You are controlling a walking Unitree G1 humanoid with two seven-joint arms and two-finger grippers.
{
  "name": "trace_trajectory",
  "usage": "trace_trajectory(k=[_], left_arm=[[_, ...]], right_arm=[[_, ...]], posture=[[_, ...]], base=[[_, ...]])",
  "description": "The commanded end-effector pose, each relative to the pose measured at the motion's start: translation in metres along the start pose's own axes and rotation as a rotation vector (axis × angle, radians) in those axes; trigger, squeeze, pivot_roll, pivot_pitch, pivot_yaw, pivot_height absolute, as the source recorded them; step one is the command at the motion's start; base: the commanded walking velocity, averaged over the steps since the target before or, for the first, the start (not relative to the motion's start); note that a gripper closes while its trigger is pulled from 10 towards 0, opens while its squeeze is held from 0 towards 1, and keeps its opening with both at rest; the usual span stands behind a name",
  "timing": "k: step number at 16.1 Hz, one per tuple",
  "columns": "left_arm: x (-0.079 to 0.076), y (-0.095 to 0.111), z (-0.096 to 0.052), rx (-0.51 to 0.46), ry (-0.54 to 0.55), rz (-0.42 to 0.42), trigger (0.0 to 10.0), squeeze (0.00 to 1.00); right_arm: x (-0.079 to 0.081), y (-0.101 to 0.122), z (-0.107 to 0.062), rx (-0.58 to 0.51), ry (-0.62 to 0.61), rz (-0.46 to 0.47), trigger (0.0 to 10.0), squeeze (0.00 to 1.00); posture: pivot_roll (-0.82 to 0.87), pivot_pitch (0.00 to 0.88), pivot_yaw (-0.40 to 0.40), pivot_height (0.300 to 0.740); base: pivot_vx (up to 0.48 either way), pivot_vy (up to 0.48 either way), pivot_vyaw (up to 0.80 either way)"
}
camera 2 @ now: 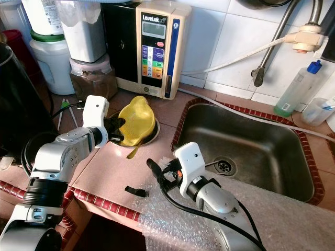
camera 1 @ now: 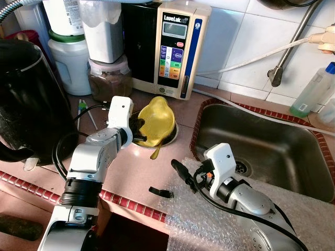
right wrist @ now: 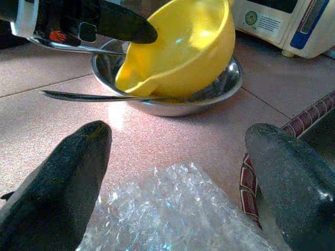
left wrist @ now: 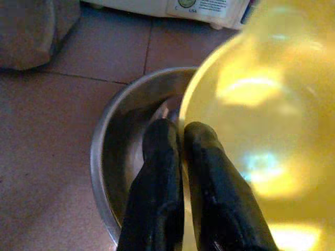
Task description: Kitchen organization
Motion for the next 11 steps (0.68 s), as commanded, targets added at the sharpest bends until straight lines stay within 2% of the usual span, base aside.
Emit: trace_trajectory(k=[1,7,11], left_arm=[[-0.003,0.003,0.000,-0.016,-0.002,-0.004,0.0,0.00],[0.000,0.006,0.000,-0.040,0.021,0.011,0.0,0.00],[0.008,0.014,-0.001,-0.107,0.120,0.039,0.0,0.00]], right_arm=[[-0.004,0.001,0.000,0.004,-0.013,-0.014,10.0,0.00],[-0.005,0.001,0.001,0.003,-0.013,-0.015,10.0,0.00],[-0.007,0.001,0.002,0.003,-0.015,-0.019,10.0,0.00]], posture=[[0.09,0.000,-0.065,0.740],[0.09,0.000,-0.067,0.740],[0.09,0.000,-0.071,0.740]], base=[[0.000,0.000,0.00],[0.000,0.000,0.00],[0.000,0.000,0.00]])
Point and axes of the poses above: a point about 5 cm out from each wrist's last joint towards the gripper, its own z axis pointing out of the wrist towards the gripper, its own y axis along the axis of the wrist's last joint, x = y × z, the point moved 1 cm from there along z, pointing out of the wrist towards the gripper, and after that the axes turned 15 degrees about z, right-handed, at the moved point
